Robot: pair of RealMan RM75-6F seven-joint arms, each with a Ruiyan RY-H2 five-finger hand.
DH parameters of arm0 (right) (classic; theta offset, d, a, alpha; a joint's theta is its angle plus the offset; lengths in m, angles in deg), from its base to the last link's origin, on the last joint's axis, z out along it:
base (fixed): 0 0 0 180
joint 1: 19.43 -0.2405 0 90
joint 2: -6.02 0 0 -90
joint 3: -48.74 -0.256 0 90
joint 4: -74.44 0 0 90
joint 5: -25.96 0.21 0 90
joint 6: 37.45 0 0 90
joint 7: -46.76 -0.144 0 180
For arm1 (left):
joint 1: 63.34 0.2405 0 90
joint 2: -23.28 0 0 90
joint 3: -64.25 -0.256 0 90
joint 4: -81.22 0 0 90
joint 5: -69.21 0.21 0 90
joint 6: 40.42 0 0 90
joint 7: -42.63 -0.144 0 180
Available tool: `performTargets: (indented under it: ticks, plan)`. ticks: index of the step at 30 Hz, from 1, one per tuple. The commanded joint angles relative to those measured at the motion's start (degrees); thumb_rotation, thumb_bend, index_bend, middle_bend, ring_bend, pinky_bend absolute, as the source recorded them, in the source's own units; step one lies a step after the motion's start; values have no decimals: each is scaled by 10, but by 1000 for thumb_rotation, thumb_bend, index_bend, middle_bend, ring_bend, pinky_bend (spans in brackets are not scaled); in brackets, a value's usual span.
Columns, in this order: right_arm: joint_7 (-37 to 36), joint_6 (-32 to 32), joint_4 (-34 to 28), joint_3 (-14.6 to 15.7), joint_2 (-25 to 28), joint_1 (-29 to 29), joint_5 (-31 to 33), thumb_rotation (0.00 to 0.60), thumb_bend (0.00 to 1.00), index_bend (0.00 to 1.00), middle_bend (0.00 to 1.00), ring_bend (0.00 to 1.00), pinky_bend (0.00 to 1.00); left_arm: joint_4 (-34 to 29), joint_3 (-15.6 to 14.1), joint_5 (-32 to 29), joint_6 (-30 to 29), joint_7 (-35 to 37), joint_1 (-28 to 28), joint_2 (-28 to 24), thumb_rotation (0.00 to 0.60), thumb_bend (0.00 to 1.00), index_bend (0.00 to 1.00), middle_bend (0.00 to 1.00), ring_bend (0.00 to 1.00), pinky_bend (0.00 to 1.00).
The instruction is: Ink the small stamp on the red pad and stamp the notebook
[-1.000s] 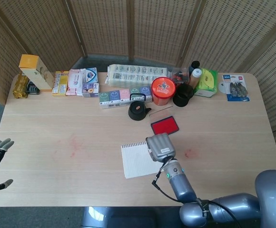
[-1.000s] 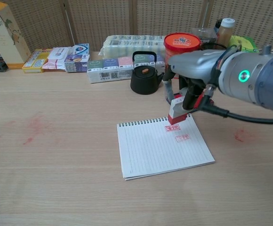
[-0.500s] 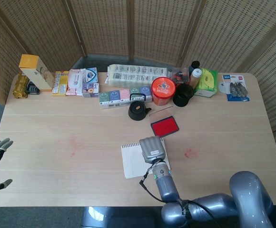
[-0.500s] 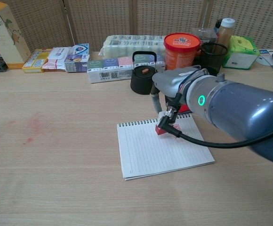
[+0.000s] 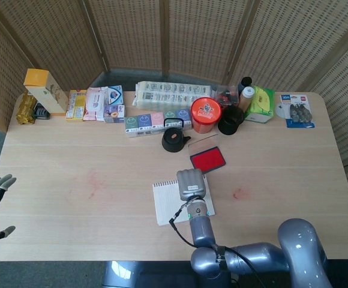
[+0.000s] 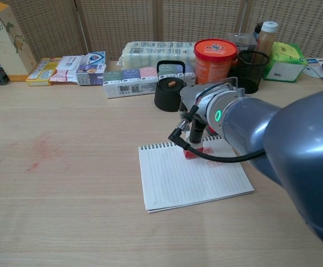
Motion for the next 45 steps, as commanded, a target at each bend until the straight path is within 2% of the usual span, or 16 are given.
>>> performTargets:
  ticks: [1,15,26,45]
  plan:
    - [2,0,7,-6,-7,-3,1,600,476,626,946,1000,1000,0,0,0,-1,1,0,0,600,0,0,0,0,3]
    - [19,1,63,-46,-72,-36,2,600,476,626,946,1000,1000,3,-1,8,-13,22,4,-8,600,0,0,0,0,3]
    - [28,19,100,-45,-98,-44,-13,600,476,627,945,1000,1000,7,-2,10,-12,32,3,-10,600,0,0,0,0,3]
    - [14,48,109,-36,-100,-25,-37,600,476,626,946,1000,1000,5,-3,11,-11,29,3,-9,600,0,0,0,0,3]
